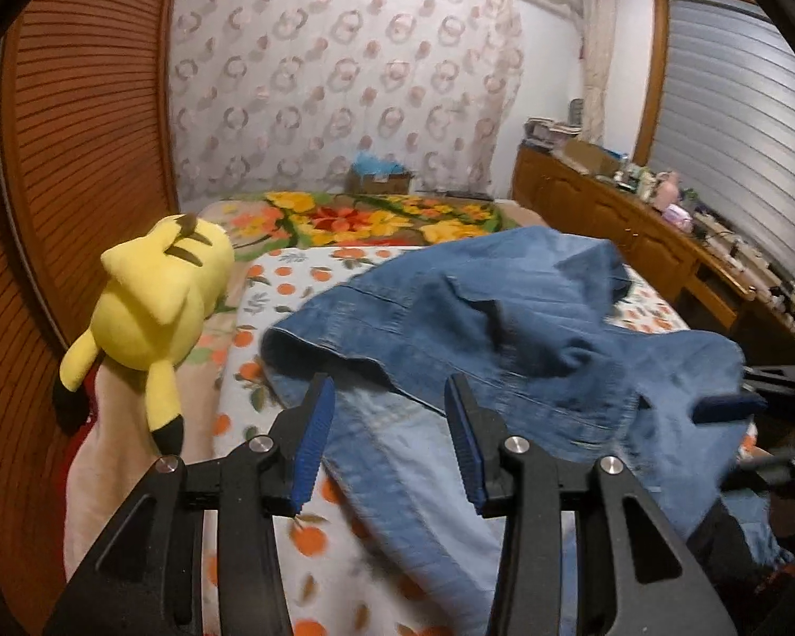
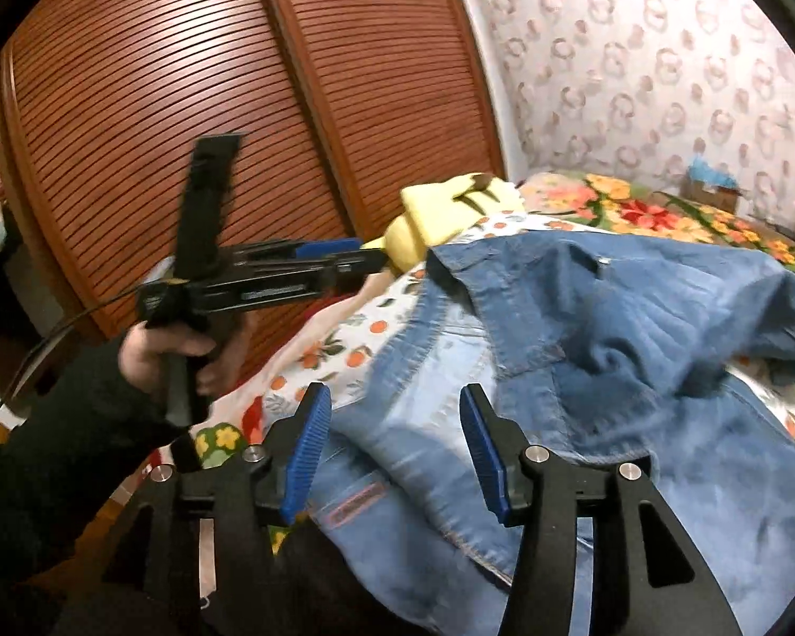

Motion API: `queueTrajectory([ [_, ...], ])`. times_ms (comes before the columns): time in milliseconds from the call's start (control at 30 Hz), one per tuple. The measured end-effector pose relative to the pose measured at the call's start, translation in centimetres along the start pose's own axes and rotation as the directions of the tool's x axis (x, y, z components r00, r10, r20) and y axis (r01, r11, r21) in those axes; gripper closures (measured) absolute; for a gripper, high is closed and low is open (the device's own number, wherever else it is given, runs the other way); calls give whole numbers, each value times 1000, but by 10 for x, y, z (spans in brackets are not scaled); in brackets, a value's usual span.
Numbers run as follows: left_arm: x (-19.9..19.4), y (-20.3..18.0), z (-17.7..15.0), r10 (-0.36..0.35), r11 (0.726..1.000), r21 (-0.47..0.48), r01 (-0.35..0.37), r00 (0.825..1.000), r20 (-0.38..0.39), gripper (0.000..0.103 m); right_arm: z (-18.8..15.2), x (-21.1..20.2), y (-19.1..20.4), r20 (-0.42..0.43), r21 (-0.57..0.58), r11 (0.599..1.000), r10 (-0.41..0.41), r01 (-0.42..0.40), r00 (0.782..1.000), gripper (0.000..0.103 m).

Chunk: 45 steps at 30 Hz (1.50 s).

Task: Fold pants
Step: 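Lower the jeans onto the bed and open both grippers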

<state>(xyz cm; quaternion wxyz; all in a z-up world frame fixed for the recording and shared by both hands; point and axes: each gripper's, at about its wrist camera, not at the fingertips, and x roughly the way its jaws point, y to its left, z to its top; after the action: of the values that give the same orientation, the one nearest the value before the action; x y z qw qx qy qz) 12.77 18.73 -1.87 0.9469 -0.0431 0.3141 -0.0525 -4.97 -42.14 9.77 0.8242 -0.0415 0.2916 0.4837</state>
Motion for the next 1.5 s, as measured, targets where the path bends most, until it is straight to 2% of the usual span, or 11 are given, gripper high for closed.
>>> queueTrajectory([
  [133,-17,-20,-19,-21,1000,4,21,1000,-4,59,-15,-4,-17,4,25,996,-87,87,996,50],
  [300,-29,-44,-48,-57,998,24,58,998,-17,59,-38,-13,-42,-16,33,976,-217,217,976,50],
  [367,-27,-53,-58,-59,998,35,60,998,-36,59,-46,-22,-50,-25,63,970,-235,236,972,50],
  [500,-17,-65,-78,-82,995,47,86,994,-76,59,-58,-21,-55,-41,111,970,-215,218,976,50],
  [633,-8,-67,-83,-60,997,50,65,993,-97,59,-57,-13,-53,-58,120,967,-220,226,974,50],
  [833,0,-64,-71,-40,998,42,45,995,-94,59,-52,-15,-63,-64,120,954,-268,274,961,50],
  [1000,16,-61,-52,-30,998,54,35,995,-95,59,-46,-18,-87,-68,109,941,-315,321,947,50],
  [1133,42,-52,-31,2,999,39,3,993,-121,59,-38,-12,-105,-72,60,917,-390,394,918,50],
  [1267,83,-37,-13,31,999,14,-29,983,-179,59,-39,-1,-125,-91,39,900,-429,434,899,50],
  [1367,113,-21,-4,45,999,-16,-50,968,-246,59,-43,4,-133,-99,52,901,-424,430,900,50],
  [1500,140,-3,3,68,995,-51,-86,955,-288,59,-47,4,-133,-95,59,913,-397,403,913,50],
])
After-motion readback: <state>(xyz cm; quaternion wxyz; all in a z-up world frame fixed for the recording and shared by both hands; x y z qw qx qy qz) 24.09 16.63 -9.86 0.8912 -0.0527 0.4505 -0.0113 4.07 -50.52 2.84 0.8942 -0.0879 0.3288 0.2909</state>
